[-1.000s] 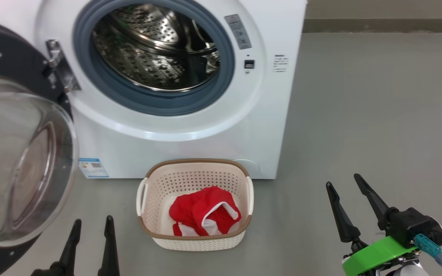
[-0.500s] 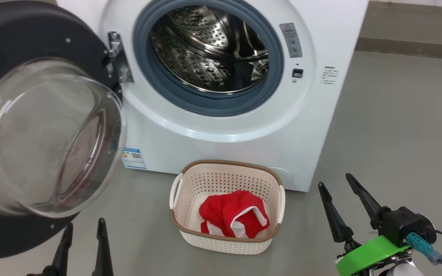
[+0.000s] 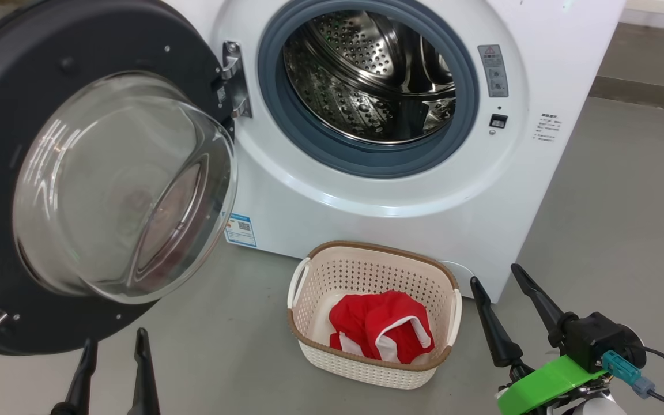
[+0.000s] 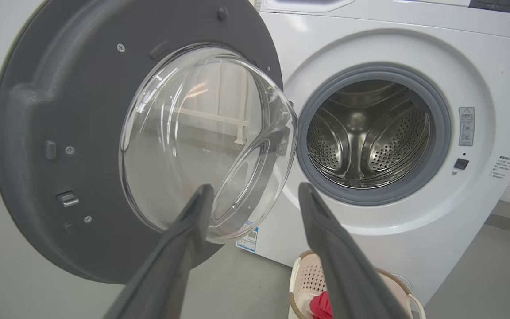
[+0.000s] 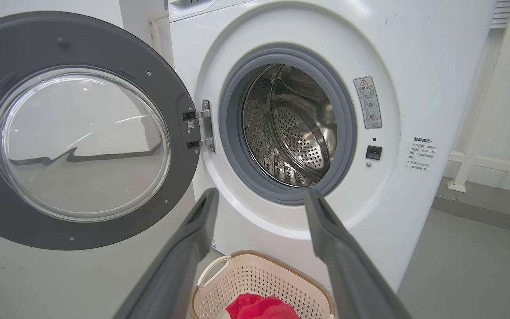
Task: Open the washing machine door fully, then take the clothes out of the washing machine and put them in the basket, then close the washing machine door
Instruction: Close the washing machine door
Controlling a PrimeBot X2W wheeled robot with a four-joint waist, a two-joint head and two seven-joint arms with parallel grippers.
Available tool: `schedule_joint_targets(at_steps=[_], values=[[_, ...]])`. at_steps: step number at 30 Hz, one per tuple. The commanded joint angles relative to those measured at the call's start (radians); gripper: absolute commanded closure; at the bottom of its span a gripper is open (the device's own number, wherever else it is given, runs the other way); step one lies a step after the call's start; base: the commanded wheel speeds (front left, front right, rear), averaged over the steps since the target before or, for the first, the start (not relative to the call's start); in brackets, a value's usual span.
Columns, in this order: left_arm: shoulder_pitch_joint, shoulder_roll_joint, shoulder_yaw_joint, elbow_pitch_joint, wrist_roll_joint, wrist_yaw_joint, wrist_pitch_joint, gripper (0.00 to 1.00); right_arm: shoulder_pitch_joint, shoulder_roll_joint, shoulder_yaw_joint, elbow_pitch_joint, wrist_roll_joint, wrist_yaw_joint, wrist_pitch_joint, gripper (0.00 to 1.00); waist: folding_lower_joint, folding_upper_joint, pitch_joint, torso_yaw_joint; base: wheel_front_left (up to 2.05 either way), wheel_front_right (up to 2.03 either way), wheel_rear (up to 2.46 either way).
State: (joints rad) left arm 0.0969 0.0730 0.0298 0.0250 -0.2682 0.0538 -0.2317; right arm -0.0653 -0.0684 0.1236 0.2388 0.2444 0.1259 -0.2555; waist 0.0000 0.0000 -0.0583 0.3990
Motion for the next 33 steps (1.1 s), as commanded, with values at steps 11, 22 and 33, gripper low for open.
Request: schedule_joint_targets(at_steps=[11,22,33], values=[[-0.008,0.018,0.051,-0.038,-0.002,0.046,0.003,0.0,-0.054,0.003,0.036,-0.02,0.001,0.005,-0.006,0.0,0.0,0.0,-0.006,0.033,0.0,0.0,0.0],[-0.019,0.027,0.055,-0.041,0.007,0.073,0.009,0.78,-0.05,-0.004,0.041,-0.011,-0.014,0.005,-0.006,0.0,0.0,0.0,-0.004,0.032,0.0,0.0,0.0],[-0.193,0.1,0.127,-0.076,0.01,0.108,-0.003,1.0,-0.051,-0.022,0.034,-0.011,-0.017,0.005,-0.006,0.0,0.0,0.0,0.013,0.018,0.0,0.0,0.0]])
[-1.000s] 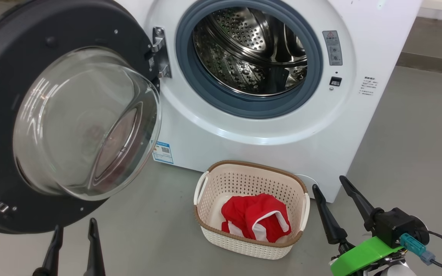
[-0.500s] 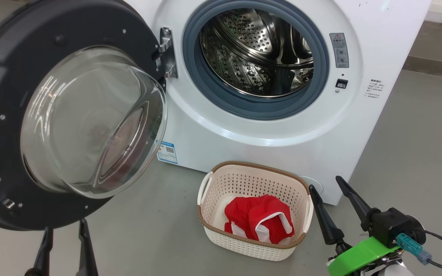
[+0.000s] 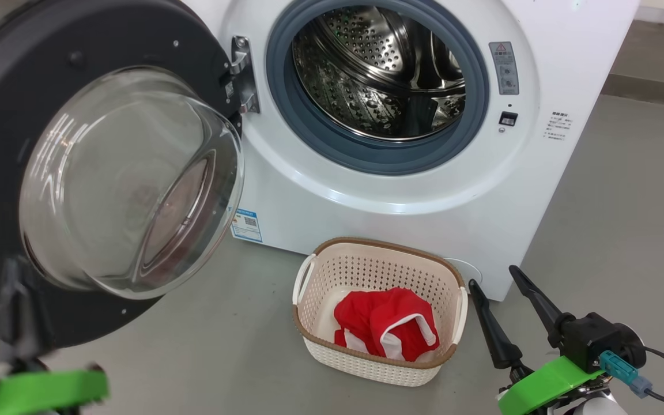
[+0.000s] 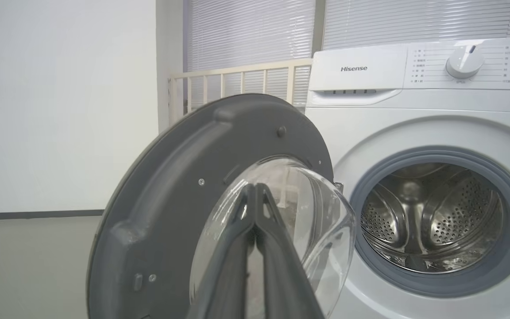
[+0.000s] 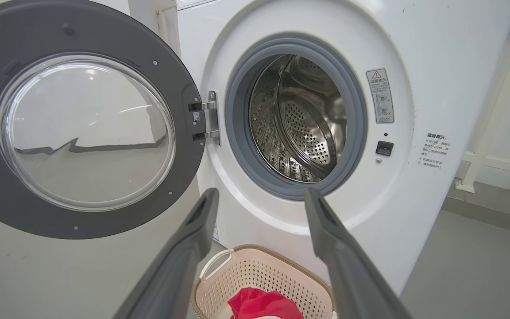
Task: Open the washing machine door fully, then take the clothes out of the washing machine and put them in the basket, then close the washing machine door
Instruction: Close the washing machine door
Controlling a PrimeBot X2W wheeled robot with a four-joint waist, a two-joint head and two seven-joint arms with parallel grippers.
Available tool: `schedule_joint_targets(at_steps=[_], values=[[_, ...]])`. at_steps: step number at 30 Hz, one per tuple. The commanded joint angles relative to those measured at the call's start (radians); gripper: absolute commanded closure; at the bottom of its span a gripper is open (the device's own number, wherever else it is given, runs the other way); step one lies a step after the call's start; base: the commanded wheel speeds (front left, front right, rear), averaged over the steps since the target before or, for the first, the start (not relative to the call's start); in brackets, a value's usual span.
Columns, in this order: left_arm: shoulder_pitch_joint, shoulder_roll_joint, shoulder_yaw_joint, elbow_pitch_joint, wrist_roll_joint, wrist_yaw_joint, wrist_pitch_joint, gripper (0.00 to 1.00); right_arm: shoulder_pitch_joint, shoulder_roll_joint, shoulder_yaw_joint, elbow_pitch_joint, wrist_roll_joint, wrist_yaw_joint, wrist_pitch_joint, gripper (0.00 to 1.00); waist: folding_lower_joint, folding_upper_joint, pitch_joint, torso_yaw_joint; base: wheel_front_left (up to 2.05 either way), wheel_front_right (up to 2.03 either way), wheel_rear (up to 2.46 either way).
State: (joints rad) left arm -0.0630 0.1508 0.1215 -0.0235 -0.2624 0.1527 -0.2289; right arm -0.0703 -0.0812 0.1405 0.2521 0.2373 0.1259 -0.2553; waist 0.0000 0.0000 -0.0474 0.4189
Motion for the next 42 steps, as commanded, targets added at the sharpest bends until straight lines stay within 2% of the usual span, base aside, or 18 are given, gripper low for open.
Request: schedule_joint_targets(at_steps=[1,7,11,20,26,33,37,42], values=[[-0.058,0.034,0.047,-0.027,0.002,0.01,-0.008,1.0,-0.047,-0.012,0.017,-0.025,-0.011,0.005,-0.006,0.0,0.0,0.0,0.003,-0.004,0.0,0.0,0.0],[-0.214,0.125,0.123,0.008,-0.009,0.014,-0.018,1.0,-0.045,-0.025,0.014,-0.025,-0.02,0.005,-0.006,0.0,0.0,0.0,0.009,-0.017,0.0,0.0,0.0],[-0.322,0.184,0.179,0.092,-0.046,0.006,-0.022,1.0,-0.043,-0.033,0.017,-0.024,-0.024,0.005,-0.006,0.0,0.0,0.0,0.011,-0.025,0.0,0.0,0.0],[-0.509,0.263,0.256,0.359,-0.142,0.005,0.035,1.0,-0.043,-0.039,0.026,-0.019,-0.026,0.005,-0.006,0.0,0.0,0.0,0.009,-0.044,0.0,0.0,0.0],[-0.638,0.29,0.299,0.571,-0.258,-0.023,0.155,1.0,-0.04,-0.04,0.023,-0.017,-0.03,0.005,-0.006,0.0,0.0,0.0,0.009,-0.052,0.0,0.0,0.0],[-0.779,0.299,0.354,0.792,-0.414,-0.058,0.349,1.0,-0.04,-0.046,0.024,-0.016,-0.033,0.005,-0.006,0.0,0.0,0.0,0.017,-0.055,0.0,0.0,0.0],[-0.848,0.296,0.415,0.898,-0.516,-0.047,0.465,1.0,-0.044,-0.051,0.031,-0.015,-0.031,0.005,-0.006,0.0,0.0,0.0,0.021,-0.058,0.0,0.0,0.0],[-0.883,0.321,0.431,0.978,-0.558,-0.048,0.553,1.0,-0.054,-0.055,0.043,-0.019,-0.027,0.005,-0.006,0.0,0.0,0.0,0.028,-0.073,0.0,0.0,0.0]])
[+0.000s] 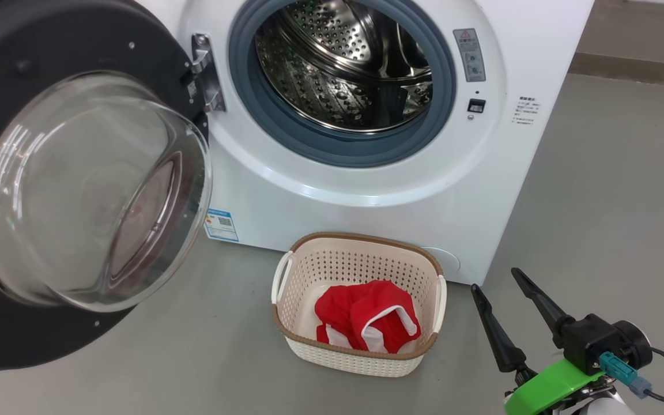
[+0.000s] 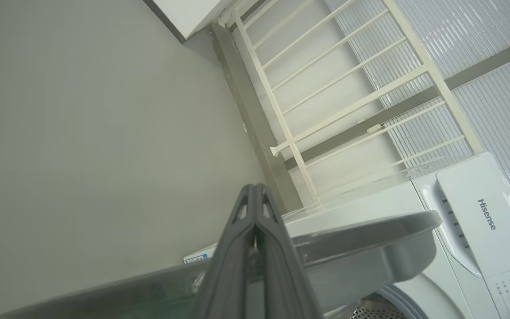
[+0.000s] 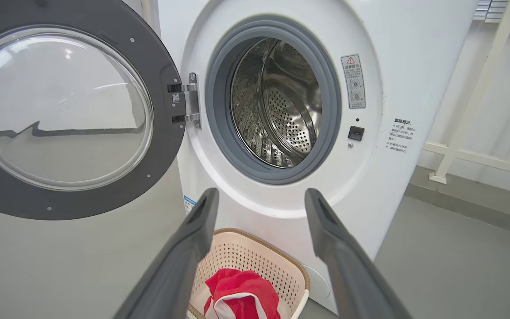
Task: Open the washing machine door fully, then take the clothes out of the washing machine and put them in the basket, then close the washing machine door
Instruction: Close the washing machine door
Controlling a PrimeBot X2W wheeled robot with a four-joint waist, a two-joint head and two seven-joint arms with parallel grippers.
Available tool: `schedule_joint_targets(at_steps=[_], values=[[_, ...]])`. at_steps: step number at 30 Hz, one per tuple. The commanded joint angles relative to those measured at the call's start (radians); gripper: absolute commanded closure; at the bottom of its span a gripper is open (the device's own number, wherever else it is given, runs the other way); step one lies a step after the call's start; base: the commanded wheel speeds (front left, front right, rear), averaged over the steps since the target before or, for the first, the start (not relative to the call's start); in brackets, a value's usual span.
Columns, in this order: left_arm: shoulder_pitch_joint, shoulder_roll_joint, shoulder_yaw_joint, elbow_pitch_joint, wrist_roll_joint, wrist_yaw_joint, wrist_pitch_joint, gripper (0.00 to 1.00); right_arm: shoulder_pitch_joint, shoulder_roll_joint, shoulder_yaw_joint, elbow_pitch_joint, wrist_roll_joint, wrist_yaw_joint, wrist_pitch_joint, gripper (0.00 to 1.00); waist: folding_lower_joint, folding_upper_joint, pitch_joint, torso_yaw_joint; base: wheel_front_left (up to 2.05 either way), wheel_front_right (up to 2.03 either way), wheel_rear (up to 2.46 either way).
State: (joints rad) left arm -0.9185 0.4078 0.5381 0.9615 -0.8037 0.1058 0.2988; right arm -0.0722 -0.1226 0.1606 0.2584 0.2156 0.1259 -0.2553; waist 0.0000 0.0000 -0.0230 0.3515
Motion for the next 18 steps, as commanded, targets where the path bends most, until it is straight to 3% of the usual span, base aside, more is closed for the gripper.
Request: schedule_joint_targets(at_steps=[1,7,18], values=[[-0.035,0.063,0.025,0.008,-0.033,0.001,0.046,1.0,-0.052,-0.014,0.023,-0.026,-0.004,0.005,-0.006,0.0,0.0,0.0,0.004,-0.008,0.0,0.0,0.0],[-0.041,0.081,0.037,0.057,-0.063,0.001,0.123,1.0,-0.054,-0.014,0.02,-0.031,0.0,0.005,-0.006,0.0,0.0,0.0,0.01,-0.022,0.0,0.0,0.0],[-0.026,0.092,0.034,0.07,-0.09,-0.052,0.193,1.0,-0.045,-0.014,0.019,-0.038,-0.005,0.005,-0.006,0.0,0.0,0.0,0.011,-0.023,0.0,0.0,0.0]])
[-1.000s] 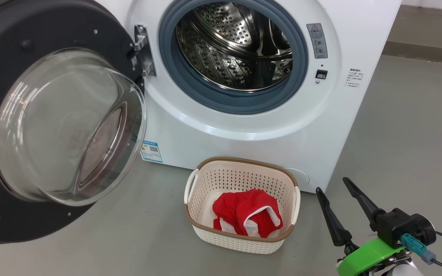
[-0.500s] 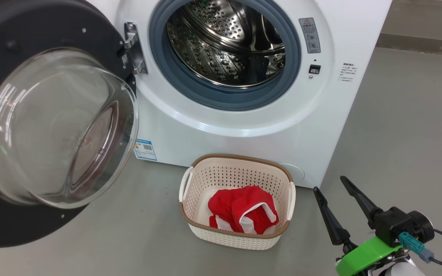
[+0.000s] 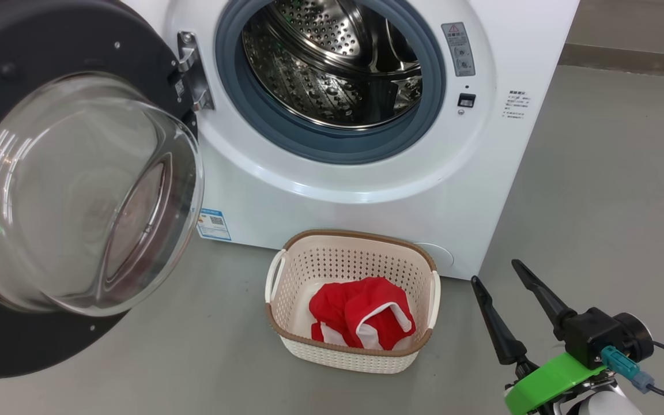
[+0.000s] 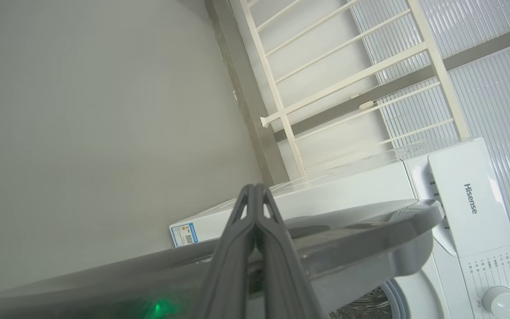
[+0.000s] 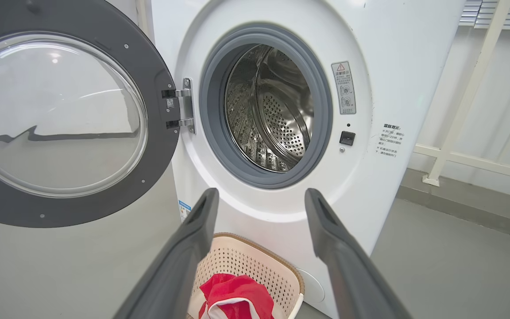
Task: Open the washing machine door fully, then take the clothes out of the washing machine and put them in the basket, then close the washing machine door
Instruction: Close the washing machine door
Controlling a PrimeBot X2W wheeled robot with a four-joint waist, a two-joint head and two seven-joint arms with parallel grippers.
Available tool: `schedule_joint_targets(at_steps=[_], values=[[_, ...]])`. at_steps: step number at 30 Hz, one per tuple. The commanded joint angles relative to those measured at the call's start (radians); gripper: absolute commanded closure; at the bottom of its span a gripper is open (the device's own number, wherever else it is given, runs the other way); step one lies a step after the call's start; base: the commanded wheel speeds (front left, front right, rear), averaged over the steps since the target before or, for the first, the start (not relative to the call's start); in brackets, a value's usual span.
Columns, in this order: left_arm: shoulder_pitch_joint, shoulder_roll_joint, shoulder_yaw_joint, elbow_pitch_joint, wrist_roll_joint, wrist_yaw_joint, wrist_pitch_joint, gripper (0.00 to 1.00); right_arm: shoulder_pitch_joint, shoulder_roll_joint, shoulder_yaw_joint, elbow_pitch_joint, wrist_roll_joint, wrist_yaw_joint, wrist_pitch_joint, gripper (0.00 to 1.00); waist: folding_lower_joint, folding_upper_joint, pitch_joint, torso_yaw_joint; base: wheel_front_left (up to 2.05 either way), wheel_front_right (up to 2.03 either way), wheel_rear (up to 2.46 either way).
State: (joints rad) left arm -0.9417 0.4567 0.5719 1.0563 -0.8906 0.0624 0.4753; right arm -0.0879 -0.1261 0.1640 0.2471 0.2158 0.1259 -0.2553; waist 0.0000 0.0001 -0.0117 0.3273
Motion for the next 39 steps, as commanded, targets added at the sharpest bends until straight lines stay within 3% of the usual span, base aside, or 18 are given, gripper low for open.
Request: schedule_joint_targets(at_steps=[1,11,22,30,39], values=[[-0.002,0.041,0.003,-0.026,-0.01,-0.017,0.026,1.0,-0.028,-0.009,0.013,-0.027,-0.005,0.005,-0.006,0.0,0.0,-0.0001,-0.002,0.003,0.0,0.0,0.0],[0.031,0.002,0.007,-0.053,-0.067,-0.076,0.153,1.0,-0.008,0.003,-0.008,-0.02,-0.006,0.005,-0.006,0.0,0.0,-0.0001,-0.01,0.023,0.0,0.0,0.0],[0.101,-0.064,0.029,-0.172,-0.133,-0.102,0.26,1.0,0.002,0.014,-0.01,-0.018,-0.007,0.005,-0.006,0.0,0.0,-0.0001,-0.003,0.038,0.0,0.0,0.0],[0.172,-0.155,0.039,-0.347,-0.182,-0.095,0.32,1.0,0.004,0.016,-0.015,-0.014,-0.018,0.005,-0.006,0.0,0.0,-0.0001,0.002,0.054,0.0,0.0,0.0],[0.285,-0.266,0.032,-0.62,-0.225,-0.04,0.411,1.0,0.004,0.021,0.003,-0.008,-0.037,0.005,-0.006,0.0,0.0,-0.0001,0.006,0.061,0.0,0.0,0.0]])
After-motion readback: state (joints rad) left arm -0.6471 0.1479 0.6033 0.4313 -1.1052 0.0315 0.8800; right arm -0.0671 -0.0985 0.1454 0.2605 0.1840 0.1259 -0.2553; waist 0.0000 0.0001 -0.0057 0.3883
